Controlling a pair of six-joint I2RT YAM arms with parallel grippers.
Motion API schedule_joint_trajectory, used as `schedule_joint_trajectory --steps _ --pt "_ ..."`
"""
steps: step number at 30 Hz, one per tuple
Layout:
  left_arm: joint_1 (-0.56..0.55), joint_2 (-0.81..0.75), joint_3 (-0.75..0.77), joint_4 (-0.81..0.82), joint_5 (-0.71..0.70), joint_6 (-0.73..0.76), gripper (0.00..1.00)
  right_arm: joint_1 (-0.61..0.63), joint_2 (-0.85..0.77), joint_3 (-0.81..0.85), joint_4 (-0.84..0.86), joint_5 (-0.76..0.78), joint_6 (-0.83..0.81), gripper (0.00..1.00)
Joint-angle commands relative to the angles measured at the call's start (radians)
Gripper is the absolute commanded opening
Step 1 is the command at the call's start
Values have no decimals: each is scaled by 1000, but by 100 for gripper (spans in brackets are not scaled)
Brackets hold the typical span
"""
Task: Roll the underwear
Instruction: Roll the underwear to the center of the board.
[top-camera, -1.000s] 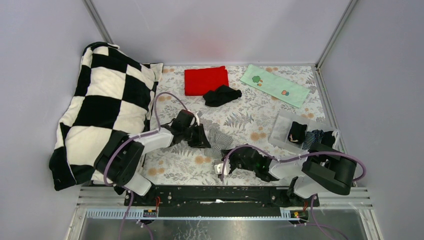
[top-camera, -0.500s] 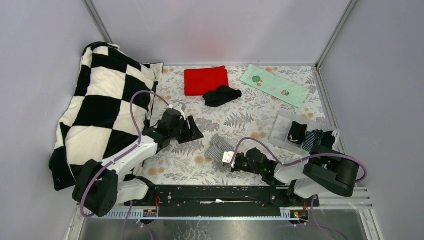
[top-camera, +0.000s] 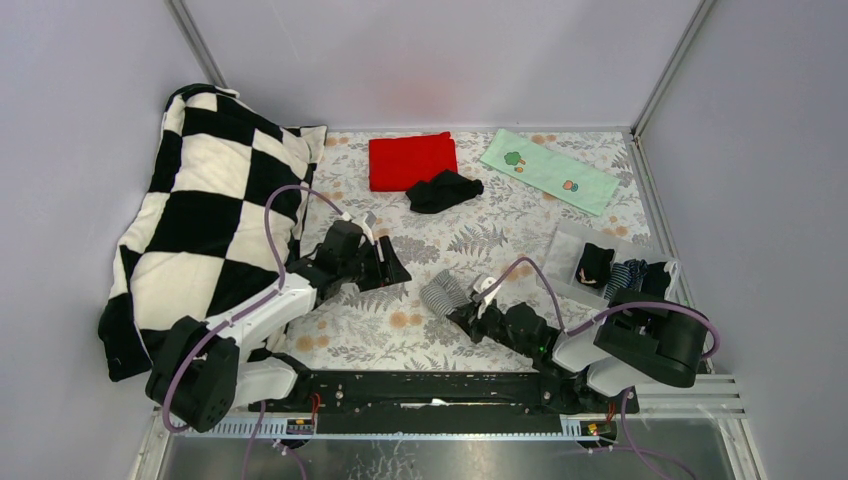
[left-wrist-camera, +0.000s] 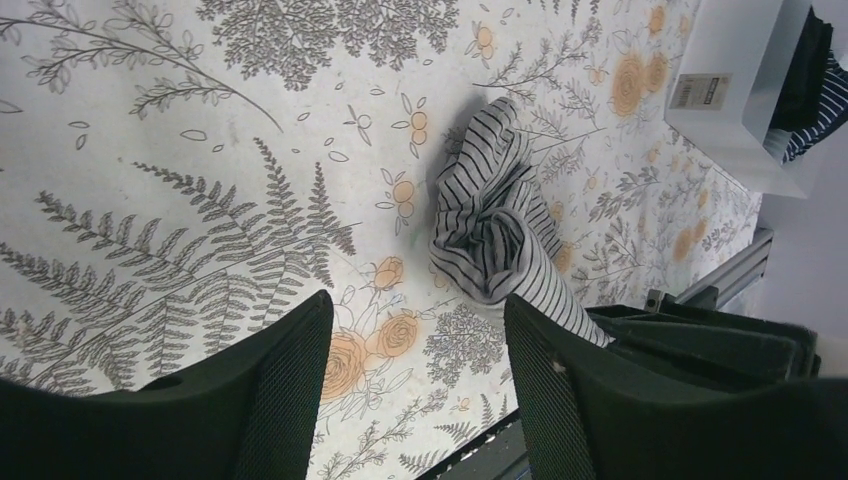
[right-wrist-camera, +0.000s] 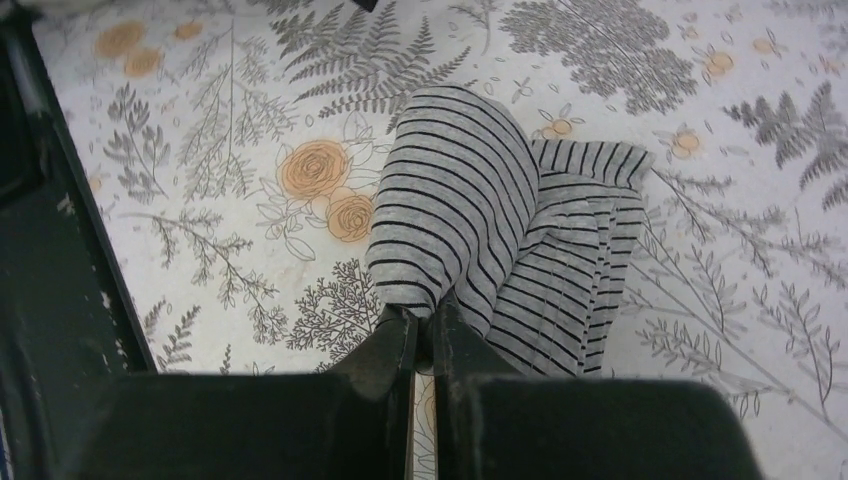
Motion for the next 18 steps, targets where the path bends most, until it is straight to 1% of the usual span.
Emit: schedule_joint_trajectory --steps 1,5,10,12,15,18 --pt "6 21 -13 92 63 16 68 3 5 -28 113 150 245 2" --pt "6 52 -6 120 83 11 68 3 -3 -44 96 240 371 1" --pt "5 83 1 158 101 -5 68 3 -54 -44 -60 335 525 1" --pt "2 95 6 162 103 -7 68 3 -86 -46 -133 375 586 1" --pt "-4 112 15 162 103 -10 68 3 -154 -38 -297 427 706 1" --pt "-17 136 22 199 102 -18 68 3 -225 -29 -446 464 805 0"
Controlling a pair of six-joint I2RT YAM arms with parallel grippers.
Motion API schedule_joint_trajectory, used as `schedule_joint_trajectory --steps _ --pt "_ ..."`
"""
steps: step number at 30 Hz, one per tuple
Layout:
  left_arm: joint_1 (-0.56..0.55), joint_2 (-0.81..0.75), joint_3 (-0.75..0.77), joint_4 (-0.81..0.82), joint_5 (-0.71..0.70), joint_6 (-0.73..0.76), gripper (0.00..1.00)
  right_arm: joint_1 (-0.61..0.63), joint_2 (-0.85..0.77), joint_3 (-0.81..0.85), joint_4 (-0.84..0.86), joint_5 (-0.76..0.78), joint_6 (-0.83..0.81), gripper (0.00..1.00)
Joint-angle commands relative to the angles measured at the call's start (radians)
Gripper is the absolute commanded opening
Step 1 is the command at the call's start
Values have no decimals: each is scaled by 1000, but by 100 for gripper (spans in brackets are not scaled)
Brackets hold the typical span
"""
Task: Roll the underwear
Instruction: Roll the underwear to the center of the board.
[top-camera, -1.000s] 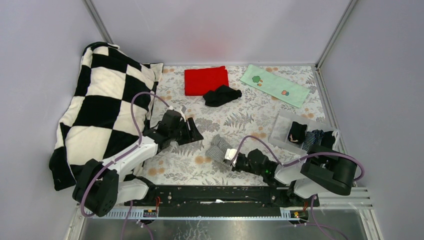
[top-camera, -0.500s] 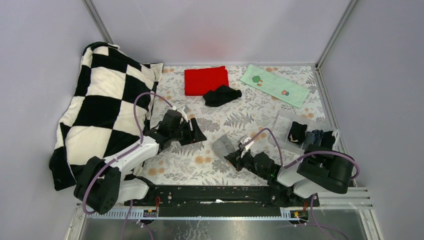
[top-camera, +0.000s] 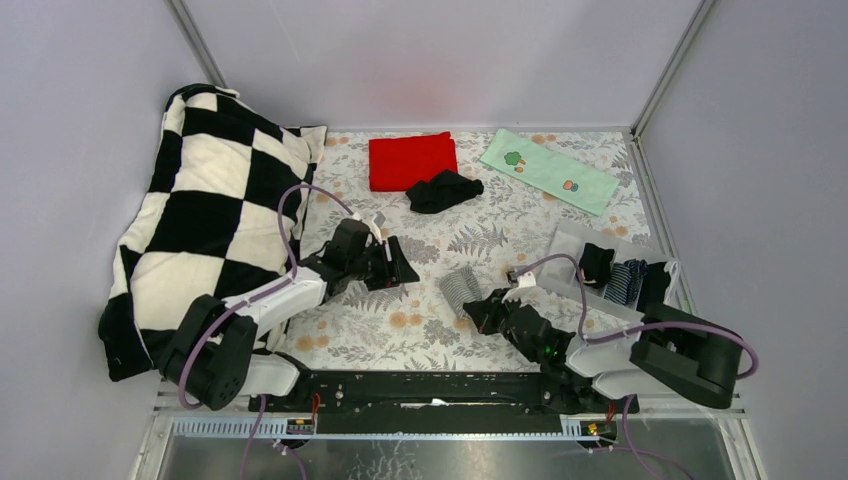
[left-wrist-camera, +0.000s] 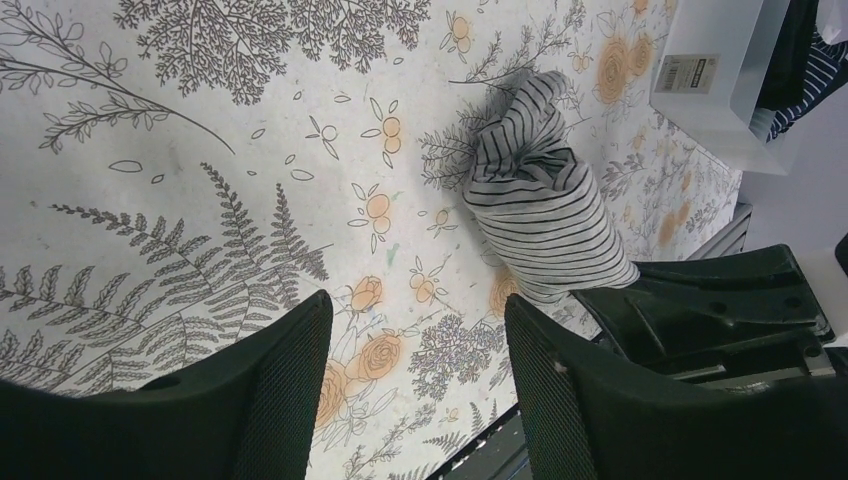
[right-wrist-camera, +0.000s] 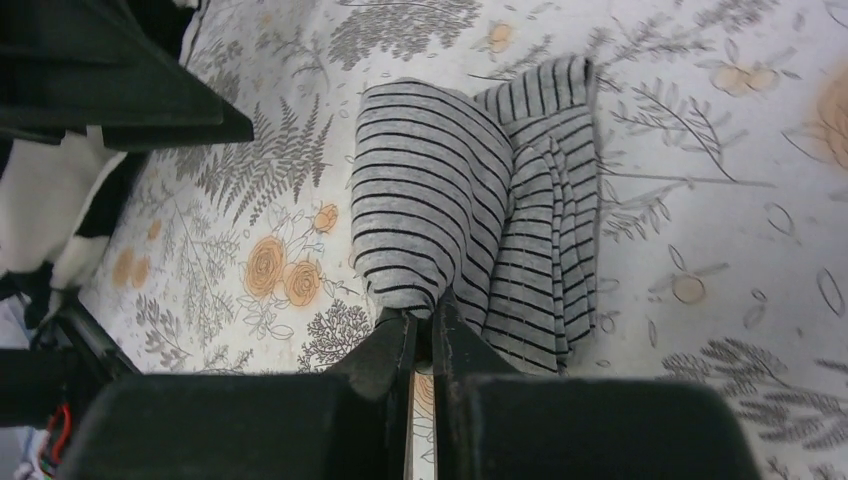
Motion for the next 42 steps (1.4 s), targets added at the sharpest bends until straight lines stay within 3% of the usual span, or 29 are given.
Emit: schedule_joint_trajectory --steps 1,11,16,25,33,42 --pt "-20 37 25 88 13 -15 68 3 -93 14 -293 147 232 0" --pt "-119 116 72 189 -2 -50 70 -1 -192 31 -658 213 611 0" --pt "-134 173 103 251 18 -48 71 -18 -195 33 -736 192 706 0" --pt "-214 228 84 347 -4 -76 73 -109 -212 27 -776 77 815 0" --pt "-279 261 14 495 -59 -162 79 -115 -223 31 -789 23 907 0" --pt "-332 316 3 518 -241 -249 84 -115 -237 -19 -724 -39 1027 0"
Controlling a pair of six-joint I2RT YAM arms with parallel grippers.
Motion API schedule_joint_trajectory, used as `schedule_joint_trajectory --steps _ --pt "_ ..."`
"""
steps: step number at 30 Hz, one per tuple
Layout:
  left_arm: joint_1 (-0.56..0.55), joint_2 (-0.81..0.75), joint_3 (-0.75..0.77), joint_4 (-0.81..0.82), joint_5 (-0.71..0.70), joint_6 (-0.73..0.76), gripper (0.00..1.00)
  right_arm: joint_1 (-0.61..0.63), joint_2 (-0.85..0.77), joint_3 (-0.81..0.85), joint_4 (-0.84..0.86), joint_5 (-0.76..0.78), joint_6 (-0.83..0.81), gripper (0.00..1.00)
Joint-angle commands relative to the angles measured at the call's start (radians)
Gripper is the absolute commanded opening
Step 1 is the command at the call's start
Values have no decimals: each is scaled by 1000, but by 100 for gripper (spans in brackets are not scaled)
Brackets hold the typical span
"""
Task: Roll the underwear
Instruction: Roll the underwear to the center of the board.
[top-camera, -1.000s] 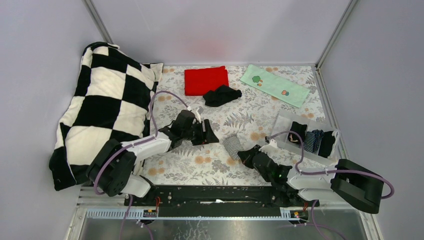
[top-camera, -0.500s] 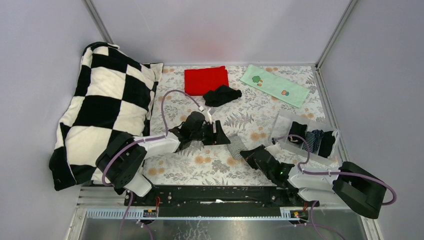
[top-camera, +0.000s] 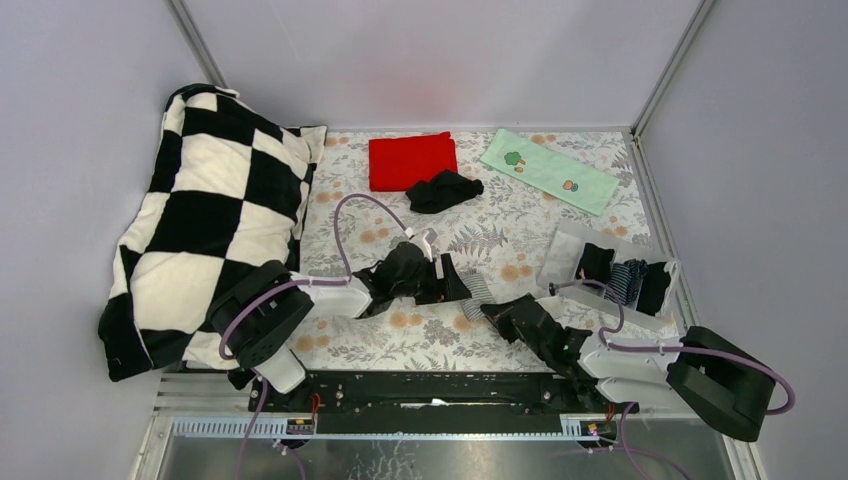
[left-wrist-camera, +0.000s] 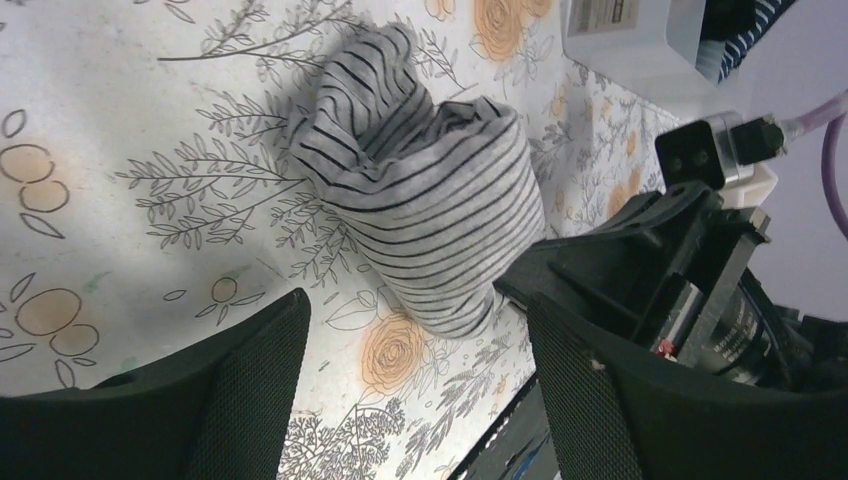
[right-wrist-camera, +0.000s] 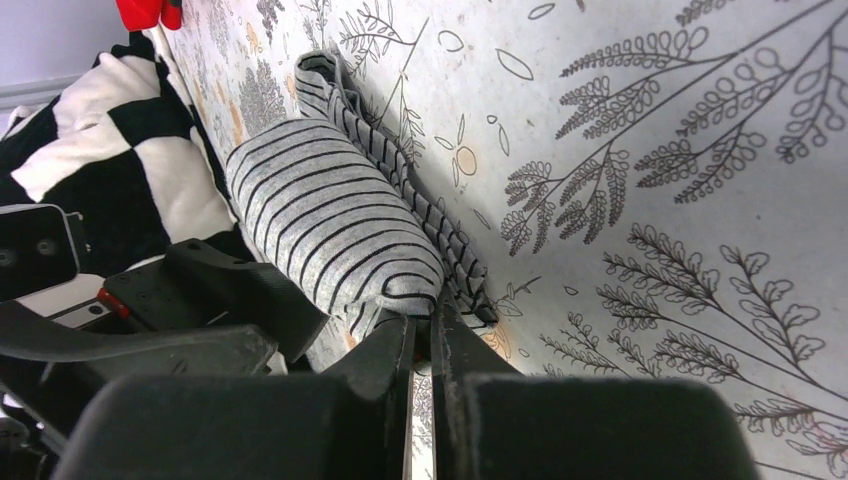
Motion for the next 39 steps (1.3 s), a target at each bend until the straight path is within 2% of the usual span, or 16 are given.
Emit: schedule_joint_trajectory --steps 1,7,17,31,39 --pt "-17 21 -24 87 -145 -73 84 -3 6 -39 -112 -53 51 0" --pt "-41 55 -18 104 -255 -138 86 -3 9 -40 -92 -84 77 0" --pt "-104 118 -4 158 -285 -183 86 -2 39 -56 -33 -109 112 0" --pt "-171 164 -95 224 -327 -260 86 -2 36 -101 20 -133 188 0" --pt "-188 219 -79 259 -327 -260 84 -2 66 -118 71 -159 229 0"
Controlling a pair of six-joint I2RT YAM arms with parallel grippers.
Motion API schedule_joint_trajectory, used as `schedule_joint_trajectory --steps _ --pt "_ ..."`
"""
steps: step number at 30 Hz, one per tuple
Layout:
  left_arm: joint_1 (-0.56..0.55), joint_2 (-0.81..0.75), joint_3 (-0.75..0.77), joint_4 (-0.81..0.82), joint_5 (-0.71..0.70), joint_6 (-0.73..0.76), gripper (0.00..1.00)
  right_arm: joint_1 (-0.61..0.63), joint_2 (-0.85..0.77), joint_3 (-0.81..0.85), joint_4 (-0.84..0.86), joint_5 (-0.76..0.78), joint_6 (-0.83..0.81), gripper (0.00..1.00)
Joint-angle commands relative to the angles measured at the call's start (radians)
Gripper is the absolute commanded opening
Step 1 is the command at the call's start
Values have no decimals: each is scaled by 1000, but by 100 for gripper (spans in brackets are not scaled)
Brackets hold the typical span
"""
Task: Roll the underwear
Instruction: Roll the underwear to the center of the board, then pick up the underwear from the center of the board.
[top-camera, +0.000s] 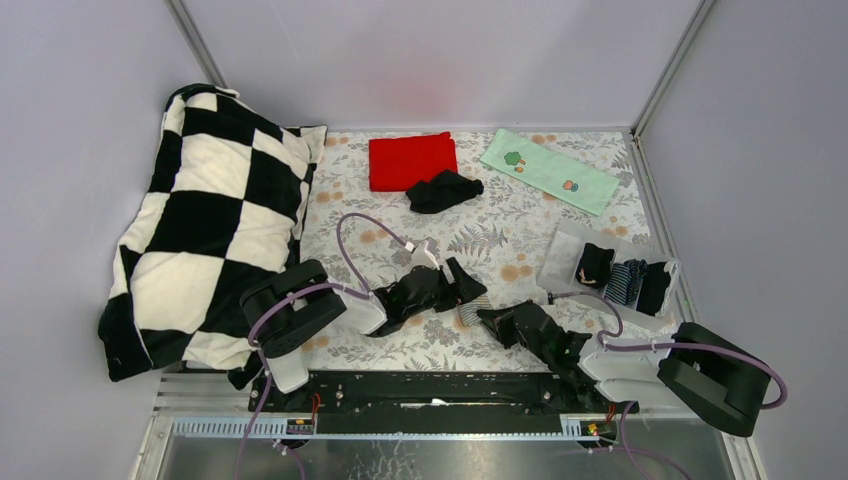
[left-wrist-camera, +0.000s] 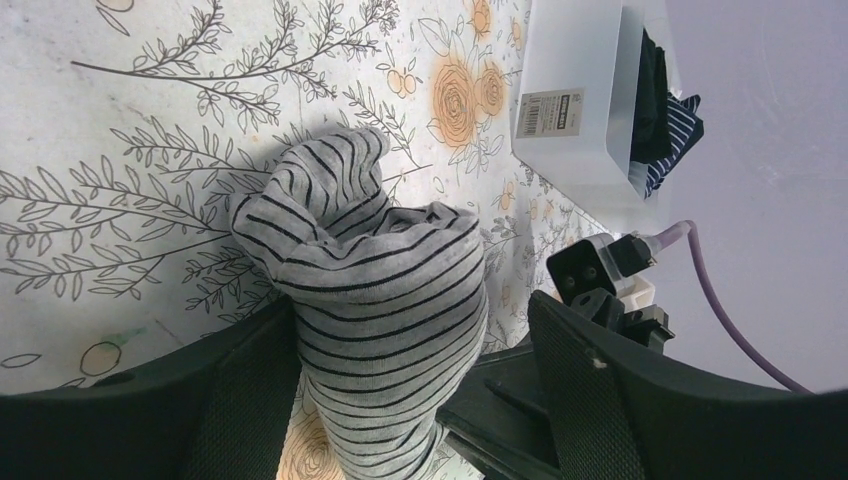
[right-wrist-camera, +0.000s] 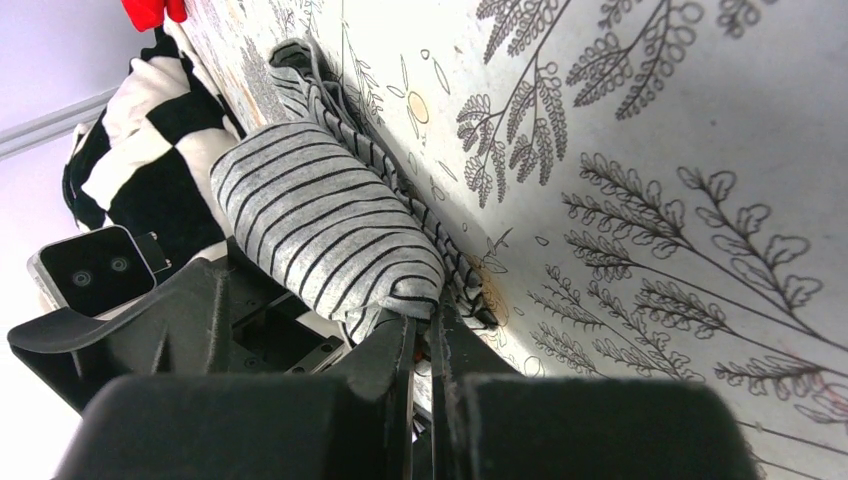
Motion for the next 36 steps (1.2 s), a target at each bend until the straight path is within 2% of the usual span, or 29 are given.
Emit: schedule_joint_trajectory --steps 1,6,13,18,22,28,30,33,36 --pt "-26 73 -20 -94 5 10 83 -1 45 -70 -22 -58 42 0" --pt "-33 98 -34 -57 25 13 77 -1 81 -85 37 -74 69 0" --pt "-33 109 -56 -14 37 13 53 -1 81 -79 19 -68 67 1" --pt "-32 102 -42 -23 39 45 40 -1 18 -93 -44 -62 63 7" --pt "-31 92 -8 -67 42 87 28 -1 -108 -82 -177 -21 -20 24" --pt "8 44 -1 -74 54 140 21 -1 -377 49 -609 85 -294 51" --pt "30 23 -1 -74 76 161 15 -1 -450 78 -734 116 -354 58" --pt "65 -27 -5 -71 142 211 4 -1 -551 94 -780 137 -476 67" --pt "94 -112 -30 -47 214 278 0 -1 -653 129 -767 129 -677 76"
